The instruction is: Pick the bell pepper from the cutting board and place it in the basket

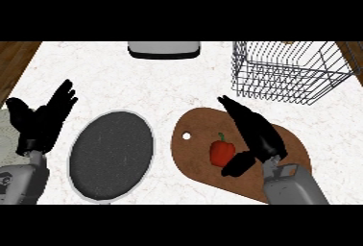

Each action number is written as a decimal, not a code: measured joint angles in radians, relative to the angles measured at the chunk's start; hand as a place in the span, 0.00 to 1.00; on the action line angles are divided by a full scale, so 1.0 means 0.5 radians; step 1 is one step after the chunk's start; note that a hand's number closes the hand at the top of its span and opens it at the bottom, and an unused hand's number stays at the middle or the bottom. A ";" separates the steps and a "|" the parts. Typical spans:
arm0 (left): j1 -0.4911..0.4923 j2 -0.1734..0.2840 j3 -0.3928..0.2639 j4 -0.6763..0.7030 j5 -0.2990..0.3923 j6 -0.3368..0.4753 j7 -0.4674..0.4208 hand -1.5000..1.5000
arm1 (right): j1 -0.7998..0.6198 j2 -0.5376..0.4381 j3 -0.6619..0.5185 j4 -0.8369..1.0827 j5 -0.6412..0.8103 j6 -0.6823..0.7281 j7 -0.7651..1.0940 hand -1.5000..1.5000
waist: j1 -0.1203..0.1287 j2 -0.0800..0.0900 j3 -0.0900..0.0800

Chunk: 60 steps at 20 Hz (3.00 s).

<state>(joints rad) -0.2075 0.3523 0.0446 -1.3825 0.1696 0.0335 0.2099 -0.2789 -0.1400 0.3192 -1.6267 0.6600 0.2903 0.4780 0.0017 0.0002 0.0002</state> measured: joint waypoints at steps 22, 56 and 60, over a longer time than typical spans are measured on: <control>0.052 -0.127 0.160 -0.006 -0.169 -0.129 -0.035 0.50 | 0.237 0.095 -0.025 0.012 0.183 0.062 -0.336 0.00 | -0.004 -0.001 0.000; -0.027 -0.184 0.256 0.054 -0.248 -0.196 -0.026 0.50 | 0.262 0.273 1.213 0.260 0.435 -0.651 0.245 1.00 | 0.011 -0.002 -0.001; -0.045 -0.177 0.259 0.042 -0.238 -0.206 -0.001 0.50 | 0.291 0.277 1.304 0.092 0.260 -0.922 0.219 1.00 | 0.010 -0.001 0.001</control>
<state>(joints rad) -0.2298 0.2637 0.1742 -1.3613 0.0504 -0.0696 0.2096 -0.1334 -0.0014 0.9713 -1.5806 0.7902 -0.1709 0.5874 0.0068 -0.0002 0.0005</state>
